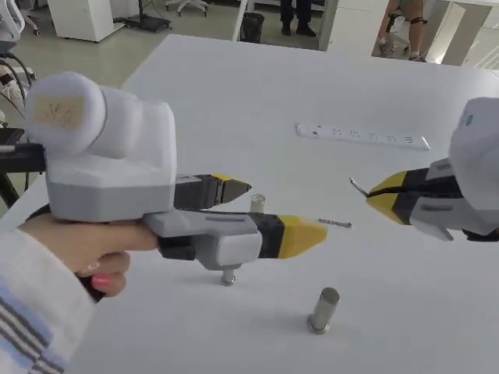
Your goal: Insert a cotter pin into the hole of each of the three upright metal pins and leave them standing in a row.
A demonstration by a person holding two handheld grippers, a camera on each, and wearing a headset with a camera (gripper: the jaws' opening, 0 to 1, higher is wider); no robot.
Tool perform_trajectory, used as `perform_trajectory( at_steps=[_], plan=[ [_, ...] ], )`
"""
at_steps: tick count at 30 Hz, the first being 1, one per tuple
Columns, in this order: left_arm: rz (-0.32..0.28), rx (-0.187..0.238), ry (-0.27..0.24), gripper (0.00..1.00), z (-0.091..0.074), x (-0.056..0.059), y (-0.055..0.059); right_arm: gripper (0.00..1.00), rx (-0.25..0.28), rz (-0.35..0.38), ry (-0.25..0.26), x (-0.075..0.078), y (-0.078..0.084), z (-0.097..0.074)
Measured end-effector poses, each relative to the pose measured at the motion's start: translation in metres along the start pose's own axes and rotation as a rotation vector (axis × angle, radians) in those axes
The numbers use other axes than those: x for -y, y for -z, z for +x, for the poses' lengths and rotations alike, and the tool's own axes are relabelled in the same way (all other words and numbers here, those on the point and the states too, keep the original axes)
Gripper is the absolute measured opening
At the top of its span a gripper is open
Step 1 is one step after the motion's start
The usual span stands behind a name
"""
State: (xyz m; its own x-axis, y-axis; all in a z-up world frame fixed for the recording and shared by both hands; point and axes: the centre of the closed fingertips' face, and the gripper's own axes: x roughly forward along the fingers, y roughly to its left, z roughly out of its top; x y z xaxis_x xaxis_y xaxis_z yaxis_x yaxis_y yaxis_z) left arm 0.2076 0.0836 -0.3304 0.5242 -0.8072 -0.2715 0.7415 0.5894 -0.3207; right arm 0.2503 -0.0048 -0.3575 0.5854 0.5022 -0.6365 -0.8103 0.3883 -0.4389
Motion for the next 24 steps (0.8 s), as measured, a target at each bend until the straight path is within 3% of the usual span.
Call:
perform_trajectory(
  at_steps=[10,14,17,24],
  plan=[
    [-0.024,0.012,0.040,0.58,0.011,0.002,-0.008,0.00,0.036,0.022,0.033,-0.008,-0.004,-0.002],
    [-0.038,0.022,0.058,0.53,0.014,0.005,-0.011,0.00,0.049,-0.004,0.065,-0.011,-0.007,-0.007],
    [-0.044,0.022,0.074,0.50,0.017,0.007,-0.010,0.00,0.089,-0.003,0.049,-0.017,-0.013,-0.008],
    [-0.055,0.013,0.104,0.44,0.021,0.015,-0.008,0.00,0.097,-0.030,0.052,-0.027,-0.021,-0.010]
  ],
)
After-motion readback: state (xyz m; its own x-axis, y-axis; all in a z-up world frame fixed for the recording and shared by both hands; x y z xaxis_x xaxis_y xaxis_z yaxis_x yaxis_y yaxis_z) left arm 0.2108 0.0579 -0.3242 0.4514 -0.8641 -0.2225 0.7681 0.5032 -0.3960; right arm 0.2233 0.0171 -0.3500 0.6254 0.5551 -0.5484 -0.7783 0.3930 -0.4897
